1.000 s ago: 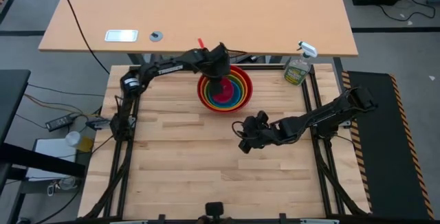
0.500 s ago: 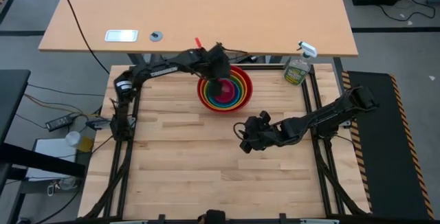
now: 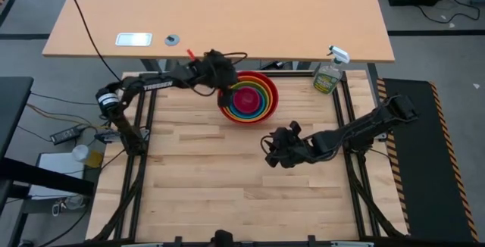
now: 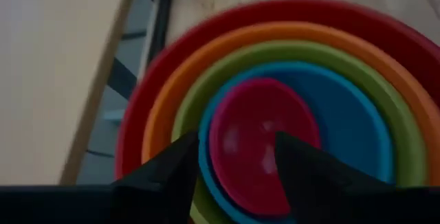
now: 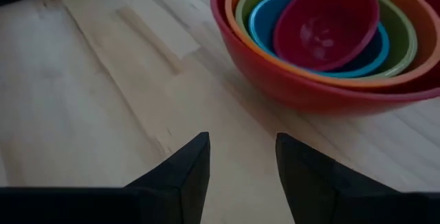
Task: Nest bowls inside each other
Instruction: Stack the pink bowl on top of the blue bowl
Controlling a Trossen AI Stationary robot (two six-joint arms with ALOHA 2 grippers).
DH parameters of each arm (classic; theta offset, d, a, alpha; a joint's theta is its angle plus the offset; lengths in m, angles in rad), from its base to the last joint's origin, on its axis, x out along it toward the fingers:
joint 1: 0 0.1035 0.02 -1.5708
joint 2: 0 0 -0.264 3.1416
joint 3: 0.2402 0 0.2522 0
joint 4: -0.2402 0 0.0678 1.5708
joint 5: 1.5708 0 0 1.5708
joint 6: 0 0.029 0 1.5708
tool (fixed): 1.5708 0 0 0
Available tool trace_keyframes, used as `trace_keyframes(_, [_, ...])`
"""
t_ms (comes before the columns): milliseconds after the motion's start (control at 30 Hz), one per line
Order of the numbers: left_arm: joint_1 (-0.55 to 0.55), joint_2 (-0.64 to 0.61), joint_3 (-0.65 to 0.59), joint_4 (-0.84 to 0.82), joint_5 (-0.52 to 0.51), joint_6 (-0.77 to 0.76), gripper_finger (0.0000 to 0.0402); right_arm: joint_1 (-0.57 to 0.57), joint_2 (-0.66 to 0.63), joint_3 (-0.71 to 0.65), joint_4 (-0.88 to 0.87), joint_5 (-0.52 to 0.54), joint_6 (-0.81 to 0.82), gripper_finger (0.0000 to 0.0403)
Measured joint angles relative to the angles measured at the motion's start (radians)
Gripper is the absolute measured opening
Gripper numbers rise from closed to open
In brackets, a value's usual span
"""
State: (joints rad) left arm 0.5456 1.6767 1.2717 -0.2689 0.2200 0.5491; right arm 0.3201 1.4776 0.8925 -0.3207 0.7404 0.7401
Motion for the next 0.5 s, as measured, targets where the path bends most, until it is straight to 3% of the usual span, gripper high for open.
trace_keyframes(233, [0.001, 0.052, -0.071, 0.293, -0.085, -0.058, 0.0192, -0.007, 0.000, 0.000, 0.023, 0.003, -0.030, 0.0173])
trace_keyframes(500, [-0.008, 0.146, -0.067, 0.338, -0.175, -0.121, 0.0192, -0.009, 0.001, 0.000, 0.039, 0.002, -0.052, 0.0173])
